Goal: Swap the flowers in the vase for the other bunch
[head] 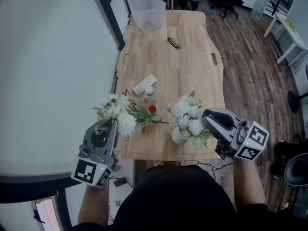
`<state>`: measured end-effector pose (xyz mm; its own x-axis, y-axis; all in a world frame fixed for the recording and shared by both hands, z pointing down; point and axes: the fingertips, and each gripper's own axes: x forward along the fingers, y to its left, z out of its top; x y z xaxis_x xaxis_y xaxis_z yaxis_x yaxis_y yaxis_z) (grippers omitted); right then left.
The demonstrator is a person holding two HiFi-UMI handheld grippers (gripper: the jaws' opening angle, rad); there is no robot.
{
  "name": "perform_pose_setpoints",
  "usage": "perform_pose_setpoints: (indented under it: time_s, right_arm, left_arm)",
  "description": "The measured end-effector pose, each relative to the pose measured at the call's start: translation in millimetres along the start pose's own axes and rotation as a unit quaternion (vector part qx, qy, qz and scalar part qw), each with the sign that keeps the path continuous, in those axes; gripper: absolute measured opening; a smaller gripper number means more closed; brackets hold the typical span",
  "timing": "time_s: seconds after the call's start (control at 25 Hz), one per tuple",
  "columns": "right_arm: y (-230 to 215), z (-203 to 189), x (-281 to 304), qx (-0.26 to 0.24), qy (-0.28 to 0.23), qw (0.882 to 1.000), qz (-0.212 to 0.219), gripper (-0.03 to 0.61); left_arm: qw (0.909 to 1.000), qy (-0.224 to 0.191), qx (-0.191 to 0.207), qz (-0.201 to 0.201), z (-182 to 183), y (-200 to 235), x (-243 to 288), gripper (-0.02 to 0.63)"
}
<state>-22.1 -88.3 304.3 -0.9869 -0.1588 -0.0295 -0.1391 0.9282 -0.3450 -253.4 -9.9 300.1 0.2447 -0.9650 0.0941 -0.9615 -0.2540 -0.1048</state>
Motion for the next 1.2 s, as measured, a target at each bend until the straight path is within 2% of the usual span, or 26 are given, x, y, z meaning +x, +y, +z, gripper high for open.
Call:
perform_pose_setpoints:
  time_s: [0.24, 0.36, 0.48, 0.72, 1.2]
  right_arm:
    - [-2.5, 22.6, -6.9, -0.001, -0.026, 1.000, -0.005, 0.066]
    - [-4.9, 34.8, -12.3, -0.003, -0.039, 0.999, -0.011, 0.066]
    - [-8.9, 48.9, -22.2, -0.003, -0.053, 0.998, -0.016, 0.066]
    - [-14.7, 94.7, -53.4, 0.008, -0.092, 0.995, -0.025, 0.065]
    - [-15.4, 102.4, -78.4, -0.012, -0.147, 0.987, -0.069, 0.064]
  left_arm:
    - [0.9998, -0.013, -0.002, -0.015, 13.2, -5.8, 1.8, 0.021]
    - [0.9993, -0.018, 0.001, -0.032, 20.5, -13.0, 4.9, 0.023]
    - [0.9979, -0.034, -0.014, -0.053, 34.3, -22.8, 11.2, 0.021]
    - [0.9974, -0.031, -0.009, -0.064, 66.2, -37.7, 27.3, 0.021]
    - [0.9941, -0.041, 0.006, -0.100, 51.2, -36.1, 34.4, 0.022]
